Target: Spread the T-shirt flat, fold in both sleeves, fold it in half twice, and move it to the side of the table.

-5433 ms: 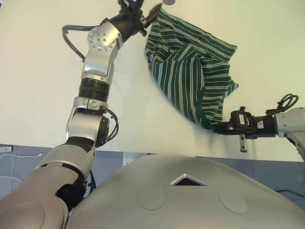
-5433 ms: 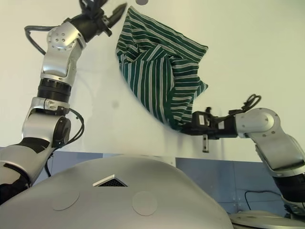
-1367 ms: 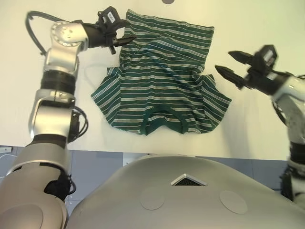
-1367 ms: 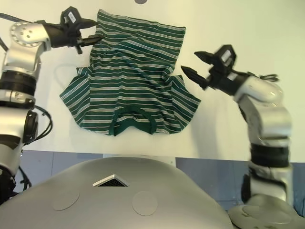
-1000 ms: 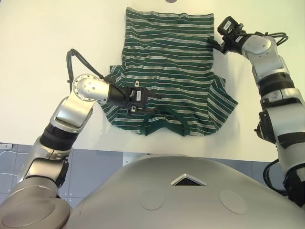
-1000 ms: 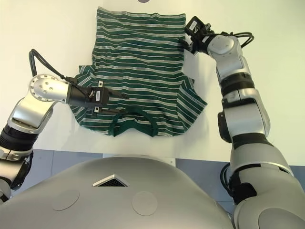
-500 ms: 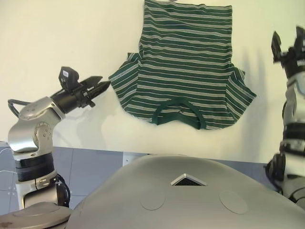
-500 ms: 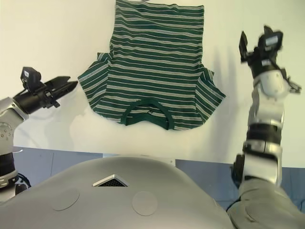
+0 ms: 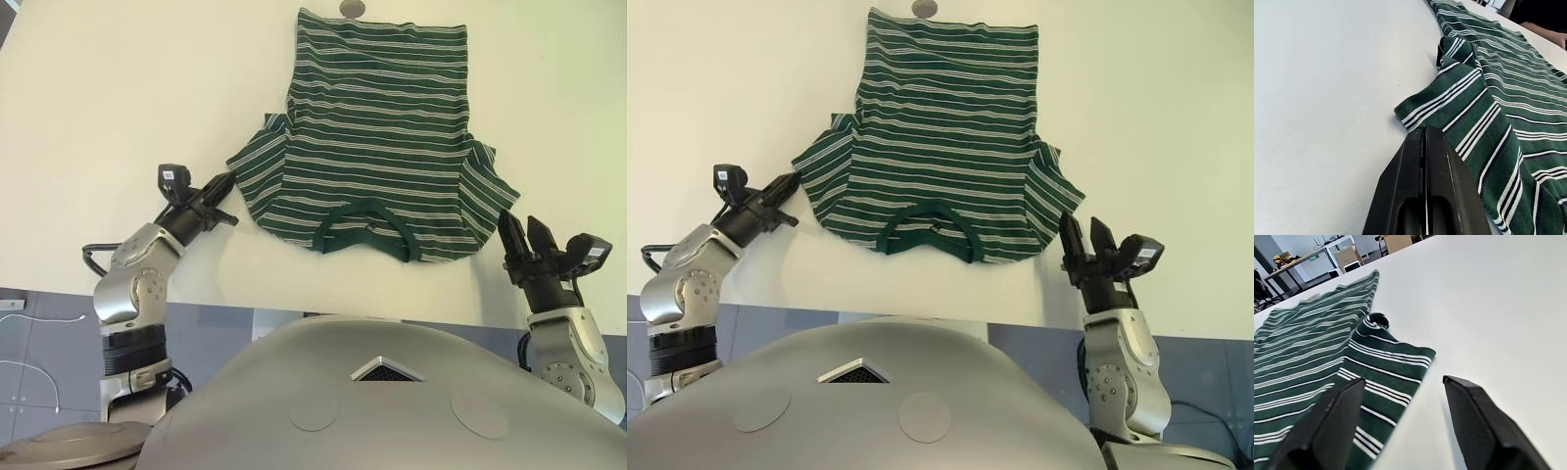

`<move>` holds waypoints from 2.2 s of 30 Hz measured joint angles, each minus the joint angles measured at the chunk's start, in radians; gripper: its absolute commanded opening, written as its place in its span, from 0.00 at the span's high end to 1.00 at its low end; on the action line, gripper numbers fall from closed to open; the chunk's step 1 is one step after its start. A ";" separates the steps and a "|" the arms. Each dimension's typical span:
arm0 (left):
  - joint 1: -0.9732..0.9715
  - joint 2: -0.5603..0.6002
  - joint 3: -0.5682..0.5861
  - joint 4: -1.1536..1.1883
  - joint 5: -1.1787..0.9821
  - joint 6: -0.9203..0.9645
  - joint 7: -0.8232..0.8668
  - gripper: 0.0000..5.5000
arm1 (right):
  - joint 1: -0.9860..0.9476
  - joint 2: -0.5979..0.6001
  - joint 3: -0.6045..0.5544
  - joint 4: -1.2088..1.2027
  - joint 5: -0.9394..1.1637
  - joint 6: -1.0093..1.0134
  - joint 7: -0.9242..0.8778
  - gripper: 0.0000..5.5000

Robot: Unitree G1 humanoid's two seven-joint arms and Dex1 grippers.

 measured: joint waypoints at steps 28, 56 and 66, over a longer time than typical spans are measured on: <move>-0.033 0.055 -0.102 0.037 0.117 -0.138 0.047 0.99 | -0.146 0.041 -0.011 0.180 -0.157 -0.097 0.090 0.46; -0.140 0.136 -0.460 -0.310 0.262 0.095 0.077 0.83 | -0.191 0.066 -0.073 0.146 -0.059 0.055 0.073 0.56; -0.109 0.116 -0.330 -0.434 0.099 0.062 0.005 0.64 | -0.193 0.062 -0.049 0.128 -0.078 0.077 0.068 0.92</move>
